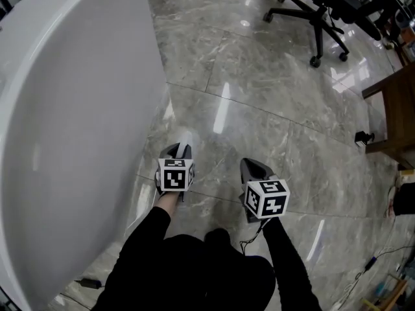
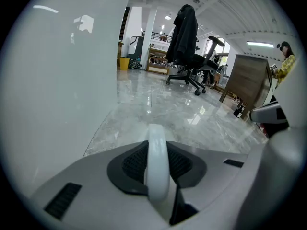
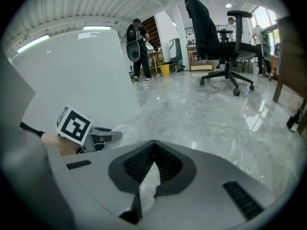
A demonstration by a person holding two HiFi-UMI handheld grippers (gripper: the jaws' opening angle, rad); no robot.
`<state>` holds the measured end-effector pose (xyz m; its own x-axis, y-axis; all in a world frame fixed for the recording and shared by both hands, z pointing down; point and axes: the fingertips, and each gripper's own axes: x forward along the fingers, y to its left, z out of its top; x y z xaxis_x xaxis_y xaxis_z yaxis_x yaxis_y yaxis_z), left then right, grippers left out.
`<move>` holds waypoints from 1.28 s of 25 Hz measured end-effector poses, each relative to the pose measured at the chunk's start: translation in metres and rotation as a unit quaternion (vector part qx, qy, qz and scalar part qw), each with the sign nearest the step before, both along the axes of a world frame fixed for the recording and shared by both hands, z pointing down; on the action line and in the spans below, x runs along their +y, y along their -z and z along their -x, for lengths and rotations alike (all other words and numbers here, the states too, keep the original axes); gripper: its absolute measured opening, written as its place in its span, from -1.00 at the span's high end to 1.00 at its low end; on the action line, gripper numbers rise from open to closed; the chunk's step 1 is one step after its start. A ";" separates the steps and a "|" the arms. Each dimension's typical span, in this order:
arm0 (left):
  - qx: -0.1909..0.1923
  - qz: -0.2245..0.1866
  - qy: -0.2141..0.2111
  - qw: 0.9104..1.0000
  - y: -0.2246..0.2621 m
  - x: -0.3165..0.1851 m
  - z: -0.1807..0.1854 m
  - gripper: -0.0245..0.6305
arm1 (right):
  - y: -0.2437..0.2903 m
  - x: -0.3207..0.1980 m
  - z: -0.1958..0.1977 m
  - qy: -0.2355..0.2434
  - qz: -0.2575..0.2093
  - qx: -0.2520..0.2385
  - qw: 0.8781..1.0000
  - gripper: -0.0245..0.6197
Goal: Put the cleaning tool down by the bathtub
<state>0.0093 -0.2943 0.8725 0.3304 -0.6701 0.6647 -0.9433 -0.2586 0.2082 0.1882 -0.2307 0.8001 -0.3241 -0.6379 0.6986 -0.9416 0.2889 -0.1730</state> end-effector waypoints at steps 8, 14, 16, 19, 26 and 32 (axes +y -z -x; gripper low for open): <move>-0.011 0.012 0.002 1.000 -0.015 -0.003 0.001 0.62 | -0.007 0.000 0.001 0.002 0.007 0.001 1.000 0.92; -0.014 0.010 0.002 1.000 -0.020 -0.002 0.001 0.62 | -0.012 0.003 -0.001 0.002 0.011 0.006 1.000 0.92; -0.013 0.009 0.002 1.000 -0.020 -0.002 0.000 0.62 | -0.012 0.004 -0.002 0.001 0.013 0.007 1.000 0.92; -0.013 0.008 0.001 1.000 -0.019 -0.001 0.000 0.62 | -0.011 0.003 0.000 0.003 0.014 0.008 1.000 0.92; -0.001 0.015 -0.008 1.000 -0.020 0.002 -0.001 0.62 | -0.006 0.000 0.003 0.005 0.008 0.010 1.000 0.92; -0.001 -0.006 -0.013 1.000 -0.006 0.006 -0.001 0.54 | -0.004 0.003 0.001 0.004 0.002 0.019 1.000 0.92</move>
<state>0.0104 -0.2880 0.8782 0.3464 -0.6691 0.6575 -0.9366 -0.2854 0.2031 0.1868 -0.2276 0.8036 -0.3034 -0.6327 0.7125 -0.9448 0.2969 -0.1388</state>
